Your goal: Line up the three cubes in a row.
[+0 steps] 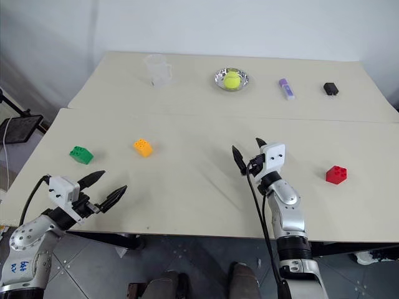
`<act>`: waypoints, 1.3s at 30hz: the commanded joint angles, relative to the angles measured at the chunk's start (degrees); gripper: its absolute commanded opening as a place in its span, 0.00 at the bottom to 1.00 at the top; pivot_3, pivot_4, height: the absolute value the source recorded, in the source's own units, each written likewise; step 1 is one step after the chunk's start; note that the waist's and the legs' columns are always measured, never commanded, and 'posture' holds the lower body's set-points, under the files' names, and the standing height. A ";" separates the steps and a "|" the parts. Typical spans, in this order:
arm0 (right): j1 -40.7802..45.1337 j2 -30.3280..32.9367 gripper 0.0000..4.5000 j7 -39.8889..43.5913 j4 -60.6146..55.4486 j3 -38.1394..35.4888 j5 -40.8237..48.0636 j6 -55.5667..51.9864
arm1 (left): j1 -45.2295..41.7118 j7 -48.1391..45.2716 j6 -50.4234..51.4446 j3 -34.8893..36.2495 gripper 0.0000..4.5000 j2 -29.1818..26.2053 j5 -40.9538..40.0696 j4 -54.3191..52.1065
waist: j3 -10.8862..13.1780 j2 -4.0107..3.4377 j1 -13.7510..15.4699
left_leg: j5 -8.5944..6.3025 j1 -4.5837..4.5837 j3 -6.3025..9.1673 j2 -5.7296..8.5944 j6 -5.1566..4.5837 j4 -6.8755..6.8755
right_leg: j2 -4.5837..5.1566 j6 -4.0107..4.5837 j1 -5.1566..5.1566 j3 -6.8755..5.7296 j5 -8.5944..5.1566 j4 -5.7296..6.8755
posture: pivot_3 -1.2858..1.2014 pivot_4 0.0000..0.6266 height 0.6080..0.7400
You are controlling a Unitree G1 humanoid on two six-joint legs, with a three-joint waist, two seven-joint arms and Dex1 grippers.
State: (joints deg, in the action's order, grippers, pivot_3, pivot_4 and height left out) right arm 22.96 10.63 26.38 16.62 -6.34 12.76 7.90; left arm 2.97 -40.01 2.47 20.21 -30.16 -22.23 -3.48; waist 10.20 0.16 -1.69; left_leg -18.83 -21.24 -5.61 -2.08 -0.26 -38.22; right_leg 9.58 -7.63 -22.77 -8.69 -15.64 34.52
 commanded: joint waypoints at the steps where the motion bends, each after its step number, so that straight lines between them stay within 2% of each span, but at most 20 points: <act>1: 0.03 0.16 1.00 1.43 -2.38 0.28 1.09 1.20 | 0.08 -0.99 0.50 -0.34 1.00 -0.99 -1.02 -2.35 | 0.00 0.00 -0.01 | 0.00 0.00 0.00 0.00 0.00 0.00 | 0.00 0.00 0.00 0.00 0.00 0.00 | 0.52 0.24 1.00; 4: -3.22 3.33 1.00 7.57 -10.62 -0.50 6.74 -2.32 | -1.50 -3.00 4.91 -0.77 1.00 -1.03 -5.93 -5.52 | 0.01 0.00 0.10 | 0.00 0.00 0.00 -0.01 0.00 0.01 | 0.00 0.00 0.00 0.00 0.00 0.00 | 0.52 0.24 1.00; 7: -10.39 11.29 1.00 14.18 -26.56 -3.52 17.05 -11.89 | -5.56 -6.97 9.23 -5.68 1.00 -2.22 -7.70 -7.62 | 0.07 -0.11 1.83 | -0.02 -0.11 0.15 0.02 -0.03 -0.03 | 0.02 -0.01 0.00 -0.04 0.01 -0.04 | 0.52 0.24 1.00; 10: -20.12 18.70 1.00 13.57 -36.63 -12.32 22.45 -17.60 | -12.99 -10.93 9.01 -12.14 1.00 -1.50 -5.70 -5.13 | 0.02 -0.04 2.55 | -0.04 -0.13 0.15 0.10 -0.07 -0.07 | 0.03 -0.04 0.10 -0.05 0.02 -0.21 | 0.52 0.24 1.00; 12: -25.94 21.51 1.00 13.00 -39.77 -18.22 24.05 -19.33 | -17.47 -12.82 7.74 -15.63 1.00 -0.56 -3.92 -2.91 | 0.01 -0.05 3.17 | -0.04 -0.09 0.04 0.08 -0.07 -0.04 | -0.03 -0.04 0.17 -0.07 0.02 -0.35 | 0.52 0.24 1.00; 15: -36.77 22.17 1.00 12.47 -39.17 -30.31 24.69 -18.62 | -26.02 -16.07 6.61 -22.47 1.00 2.46 -0.46 3.70 | -0.03 -0.06 3.78 | -0.04 -0.12 -0.32 0.11 -0.07 -0.04 | -0.04 -0.04 0.26 -0.16 0.02 -0.49 | 0.52 0.24 1.00; 17: -40.84 21.82 1.00 13.05 -37.82 -34.53 23.84 -16.54 | -29.37 -17.89 4.74 -24.87 1.00 4.10 1.08 7.23 | -0.03 -0.06 3.38 | -0.04 -0.13 -0.39 0.17 -0.08 -0.02 | -0.04 -0.04 0.27 -0.13 0.02 -0.61 | 0.52 0.24 1.00; 21: -45.39 20.89 1.00 13.12 -24.90 -40.57 19.12 -9.96 | -37.68 -16.52 5.64 -25.91 1.00 9.61 1.55 14.59 | 0.02 0.08 2.75 | -0.04 -0.07 -0.58 0.17 -0.15 -0.01 | -0.04 -0.05 0.28 0.00 0.03 -0.69 | 0.52 0.24 1.00; 24: -44.65 20.95 1.00 12.09 -21.26 -40.68 19.01 -9.91 | -38.68 -17.63 5.29 -25.89 1.00 10.12 1.81 15.24 | -0.02 0.00 1.68 | -0.03 0.04 -0.65 0.15 -0.16 0.03 | -0.05 -0.04 0.27 0.12 0.02 -0.64 | 0.52 0.24 1.00; 27: -43.02 22.59 1.00 11.40 -22.50 -38.59 19.10 -12.70 | -37.59 -18.92 4.67 -26.71 1.00 9.25 2.95 15.09 | -0.09 -0.16 1.14 | -0.02 0.10 -0.67 0.14 -0.14 0.10 | -0.05 -0.04 0.23 0.19 0.02 -0.59 | 0.52 0.24 1.00; 31: -34.27 26.53 1.00 1.01 -26.33 -36.32 19.88 -25.00 | -35.51 -19.47 3.12 -26.34 1.00 8.32 3.89 15.78 | -0.08 -0.16 0.52 | 0.01 0.14 -0.49 0.14 -0.21 -0.04 | -0.05 -0.04 0.21 0.46 0.03 -0.57 | 0.52 0.24 1.00; 35: -26.69 30.71 1.00 -7.67 -27.03 -30.87 17.65 -40.17 | -34.47 -19.14 2.94 -26.14 1.00 8.39 4.23 15.16 | -0.08 -0.15 1.40 | 0.03 0.09 -0.42 0.13 -0.26 -0.19 | -0.04 -0.03 0.17 0.56 0.04 -0.50 | 0.52 0.24 1.00; 39: -17.73 30.45 1.00 -12.99 -20.12 -26.74 13.10 -41.25 | -33.99 -18.79 1.90 -26.71 1.00 8.53 5.50 14.99 | -0.08 -0.15 2.36 | 0.01 -0.06 -0.43 0.18 -0.29 -0.24 | -0.04 -0.06 0.11 0.53 0.05 -0.49 | 0.52 0.24 1.00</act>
State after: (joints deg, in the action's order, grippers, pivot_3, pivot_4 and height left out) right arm 4.09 40.84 15.79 -5.06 -32.74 28.18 -33.81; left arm -30.92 -58.94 5.64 -6.72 -21.39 -17.33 12.90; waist 10.12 0.02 0.67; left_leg -18.83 -21.33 -6.10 -1.90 -0.56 -38.47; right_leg 9.54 -7.69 -22.67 -8.16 -15.58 34.01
